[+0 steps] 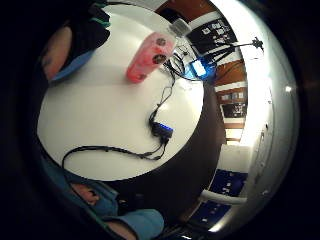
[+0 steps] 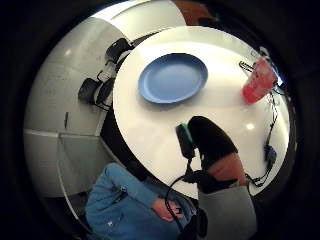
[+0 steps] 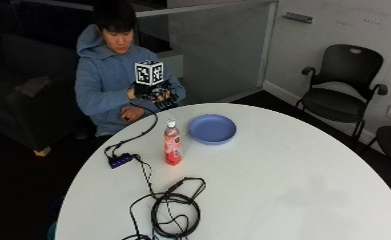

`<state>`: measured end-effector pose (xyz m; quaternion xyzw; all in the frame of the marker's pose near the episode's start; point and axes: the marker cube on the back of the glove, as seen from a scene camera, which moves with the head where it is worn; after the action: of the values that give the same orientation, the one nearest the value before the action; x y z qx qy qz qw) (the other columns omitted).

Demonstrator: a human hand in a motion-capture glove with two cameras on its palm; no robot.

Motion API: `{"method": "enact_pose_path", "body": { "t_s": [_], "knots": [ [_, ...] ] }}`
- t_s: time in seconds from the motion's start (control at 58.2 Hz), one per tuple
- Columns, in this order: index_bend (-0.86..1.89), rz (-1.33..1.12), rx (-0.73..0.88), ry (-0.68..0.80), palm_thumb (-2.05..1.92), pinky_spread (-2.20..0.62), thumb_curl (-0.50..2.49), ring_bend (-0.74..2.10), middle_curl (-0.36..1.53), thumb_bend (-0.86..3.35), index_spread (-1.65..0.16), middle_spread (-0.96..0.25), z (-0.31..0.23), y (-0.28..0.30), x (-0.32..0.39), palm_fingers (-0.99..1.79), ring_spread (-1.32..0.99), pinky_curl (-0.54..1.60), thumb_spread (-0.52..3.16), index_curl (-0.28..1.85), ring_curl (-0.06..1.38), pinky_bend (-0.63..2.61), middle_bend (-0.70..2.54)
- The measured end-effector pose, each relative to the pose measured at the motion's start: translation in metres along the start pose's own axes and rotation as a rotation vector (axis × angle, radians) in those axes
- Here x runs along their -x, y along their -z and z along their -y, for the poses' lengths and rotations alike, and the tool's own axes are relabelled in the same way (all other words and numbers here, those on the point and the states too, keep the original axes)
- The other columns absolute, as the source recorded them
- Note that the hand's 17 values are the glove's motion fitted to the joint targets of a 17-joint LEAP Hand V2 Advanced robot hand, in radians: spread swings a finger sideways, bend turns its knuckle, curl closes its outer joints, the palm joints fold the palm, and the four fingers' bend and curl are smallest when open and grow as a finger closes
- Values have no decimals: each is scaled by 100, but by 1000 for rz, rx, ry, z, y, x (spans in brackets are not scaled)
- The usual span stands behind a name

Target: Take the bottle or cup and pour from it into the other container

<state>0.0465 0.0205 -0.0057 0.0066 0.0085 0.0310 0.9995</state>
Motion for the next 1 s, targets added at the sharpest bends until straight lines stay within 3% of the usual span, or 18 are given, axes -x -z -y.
{"method": "enact_pose_path", "body": {
  "t_s": [0.481,0.996],
  "knots": [
    [11,131,-183,-169,41,15,28,43,28,-5,-36,-2,-32,7,-124,23,5,30,103,22,29,73,18],
    [13,717,-333,-229,33,19,30,49,29,-3,-35,0,-10,-29,-224,10,6,30,92,21,30,77,18]
  ]
}}
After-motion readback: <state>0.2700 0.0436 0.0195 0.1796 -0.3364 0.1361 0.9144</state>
